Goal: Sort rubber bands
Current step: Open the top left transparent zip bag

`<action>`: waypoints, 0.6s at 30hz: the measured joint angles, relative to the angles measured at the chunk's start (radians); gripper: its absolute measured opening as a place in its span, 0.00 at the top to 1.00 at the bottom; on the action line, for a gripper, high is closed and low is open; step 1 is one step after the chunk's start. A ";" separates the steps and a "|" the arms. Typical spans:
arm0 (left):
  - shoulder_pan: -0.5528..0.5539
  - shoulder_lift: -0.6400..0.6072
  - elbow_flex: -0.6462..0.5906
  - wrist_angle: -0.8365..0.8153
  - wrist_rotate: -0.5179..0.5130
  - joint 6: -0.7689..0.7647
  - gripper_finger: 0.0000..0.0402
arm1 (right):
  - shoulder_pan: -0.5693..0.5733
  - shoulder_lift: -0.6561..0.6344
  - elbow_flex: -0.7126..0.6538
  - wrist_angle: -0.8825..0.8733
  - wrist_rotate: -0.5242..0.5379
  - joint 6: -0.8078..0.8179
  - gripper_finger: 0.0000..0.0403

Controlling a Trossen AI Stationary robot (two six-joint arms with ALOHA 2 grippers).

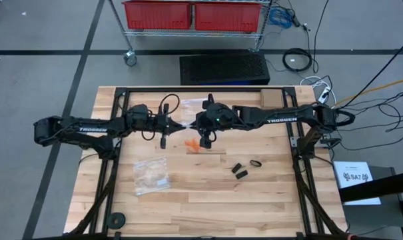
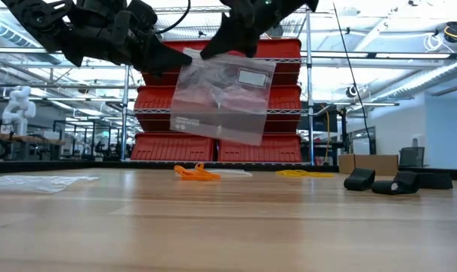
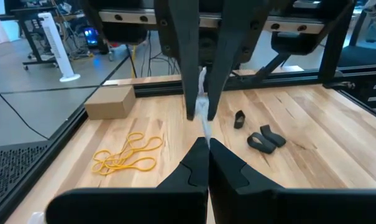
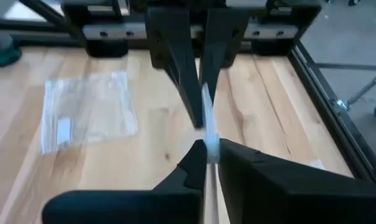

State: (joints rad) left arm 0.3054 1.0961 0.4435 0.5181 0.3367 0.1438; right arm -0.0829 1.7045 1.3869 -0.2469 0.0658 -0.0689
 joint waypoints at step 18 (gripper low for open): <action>0.001 -0.030 0.000 -0.009 0.000 -0.005 1.00 | 0.001 -0.041 0.001 -0.377 0.045 0.051 0.98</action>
State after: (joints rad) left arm 0.3065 1.0664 0.4431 0.5095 0.3363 0.1387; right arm -0.0822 1.6638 1.3880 -0.6238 0.1104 -0.0183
